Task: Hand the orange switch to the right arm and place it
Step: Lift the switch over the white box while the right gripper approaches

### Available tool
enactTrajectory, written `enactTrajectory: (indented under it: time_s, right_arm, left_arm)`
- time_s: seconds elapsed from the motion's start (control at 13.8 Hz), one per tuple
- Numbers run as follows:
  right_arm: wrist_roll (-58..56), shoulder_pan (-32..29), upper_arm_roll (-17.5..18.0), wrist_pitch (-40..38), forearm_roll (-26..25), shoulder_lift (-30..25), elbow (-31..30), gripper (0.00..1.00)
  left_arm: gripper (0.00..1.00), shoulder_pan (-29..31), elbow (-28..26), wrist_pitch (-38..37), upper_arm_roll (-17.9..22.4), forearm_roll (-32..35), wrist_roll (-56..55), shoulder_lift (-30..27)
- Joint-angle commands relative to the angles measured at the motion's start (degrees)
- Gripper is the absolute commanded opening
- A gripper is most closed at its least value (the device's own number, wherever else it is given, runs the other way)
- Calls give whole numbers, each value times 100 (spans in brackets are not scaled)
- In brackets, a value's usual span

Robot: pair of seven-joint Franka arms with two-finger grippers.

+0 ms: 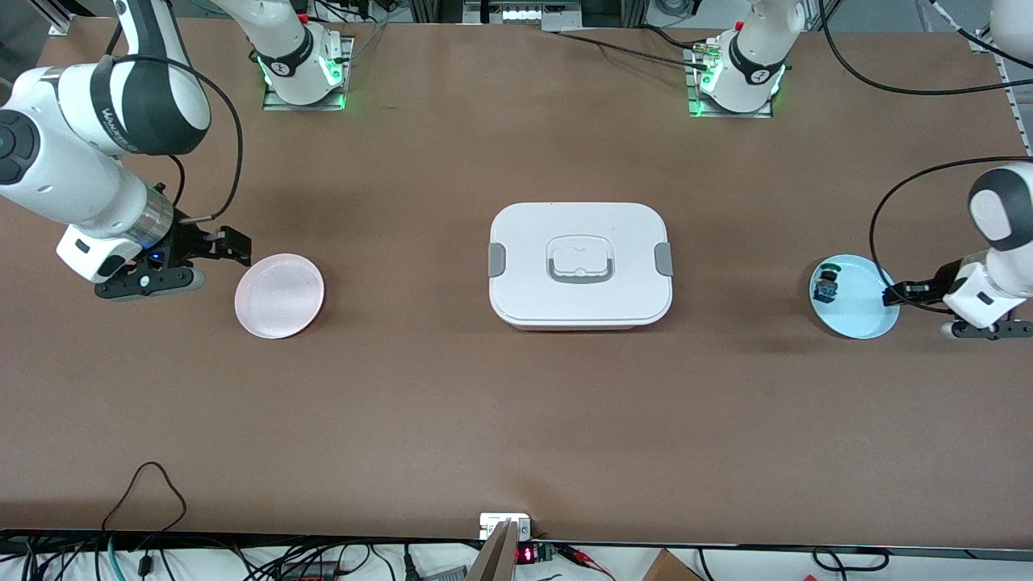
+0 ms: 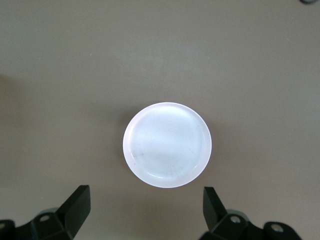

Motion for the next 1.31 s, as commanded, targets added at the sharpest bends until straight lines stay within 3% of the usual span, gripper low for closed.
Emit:
enactTrajectory:
  time_s: [0.0, 0.29, 0.51, 0.58, 0.73, 0.87, 1.09, 1.23]
  right_arm:
    - [-1196, -32, 8, 46, 118, -250, -176, 100]
    - [-3208, -23, -1, -15, 118, -356, -132, 100]
    - [-4992, -15, -1, -173, 92, -435, -106, 100]
    - [-5641, -14, 8, -252, 83, -444, -97, 100]
    - [-6549, 12, 43, -471, 65, -444, 43, 100]
    - [-7070, 47, 113, -744, 65, -427, 289, 100]
    - [-7641, 64, 157, -946, 153, -426, 404, 100]
    - [-8018, 30, 140, -1192, 921, -409, 509, 100]
  left_arm:
    - [19, 63, 556, -721, -332, -530, 618, 55]
    - [19, 72, 680, -1214, -797, -1734, 1802, 64]
    - [18, 11, 680, -1715, -886, -3105, 3347, 90]
    - [13, -16, 680, -1795, -1008, -3361, 3840, 99]
    - [11, 45, 671, -1910, -1473, -3967, 4440, 186]
    - [13, -7, 671, -1927, -1790, -5081, 5554, 344]
    - [13, -43, 627, -1919, -2265, -6067, 6874, 512]
    - [12, -182, 636, -1893, -2458, -6883, 7629, 538]
